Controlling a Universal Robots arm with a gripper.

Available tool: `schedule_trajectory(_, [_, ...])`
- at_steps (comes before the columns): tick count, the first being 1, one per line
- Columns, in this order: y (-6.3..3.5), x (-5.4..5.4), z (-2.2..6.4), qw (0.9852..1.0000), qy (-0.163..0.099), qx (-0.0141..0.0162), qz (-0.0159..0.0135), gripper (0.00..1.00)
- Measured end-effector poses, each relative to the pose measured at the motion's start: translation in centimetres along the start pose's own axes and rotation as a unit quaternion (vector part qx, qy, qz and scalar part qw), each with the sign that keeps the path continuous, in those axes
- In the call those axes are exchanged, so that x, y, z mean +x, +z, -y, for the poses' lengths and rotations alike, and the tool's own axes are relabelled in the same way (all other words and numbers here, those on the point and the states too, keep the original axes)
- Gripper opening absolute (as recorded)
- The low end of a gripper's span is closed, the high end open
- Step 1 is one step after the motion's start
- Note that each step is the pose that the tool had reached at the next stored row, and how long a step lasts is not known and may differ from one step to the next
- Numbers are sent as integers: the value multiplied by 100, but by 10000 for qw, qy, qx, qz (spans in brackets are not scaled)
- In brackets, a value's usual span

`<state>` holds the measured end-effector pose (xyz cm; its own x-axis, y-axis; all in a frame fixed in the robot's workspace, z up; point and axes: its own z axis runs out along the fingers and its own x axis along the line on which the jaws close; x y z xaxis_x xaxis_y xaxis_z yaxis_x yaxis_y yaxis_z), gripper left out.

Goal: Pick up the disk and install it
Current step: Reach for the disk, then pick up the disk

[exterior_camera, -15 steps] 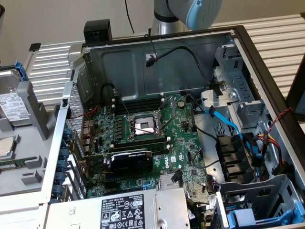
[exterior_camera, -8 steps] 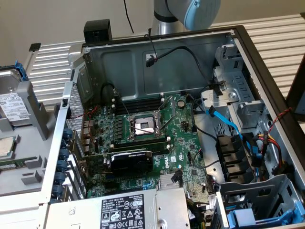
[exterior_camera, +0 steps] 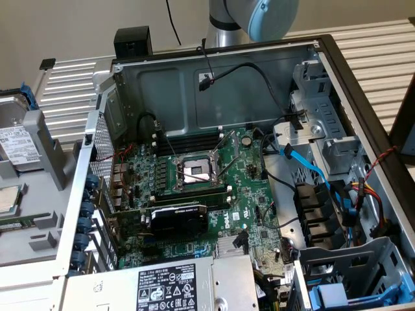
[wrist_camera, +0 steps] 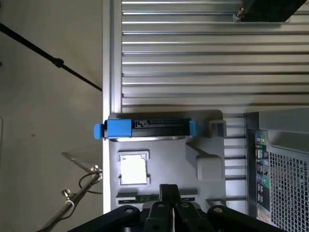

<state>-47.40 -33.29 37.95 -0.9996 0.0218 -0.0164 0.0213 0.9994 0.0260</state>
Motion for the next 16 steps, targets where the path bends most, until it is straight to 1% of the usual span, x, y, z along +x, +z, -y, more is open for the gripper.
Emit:
schedule_trajectory(3, [-1, 93, -11, 10000, -13, 0, -1, 11])
schedule_trajectory(7, [-2, 158, -12, 10000, -22, 0, -2, 11])
schedule_trajectory(16, [-2, 163, -12, 10000, -22, 0, -2, 11])
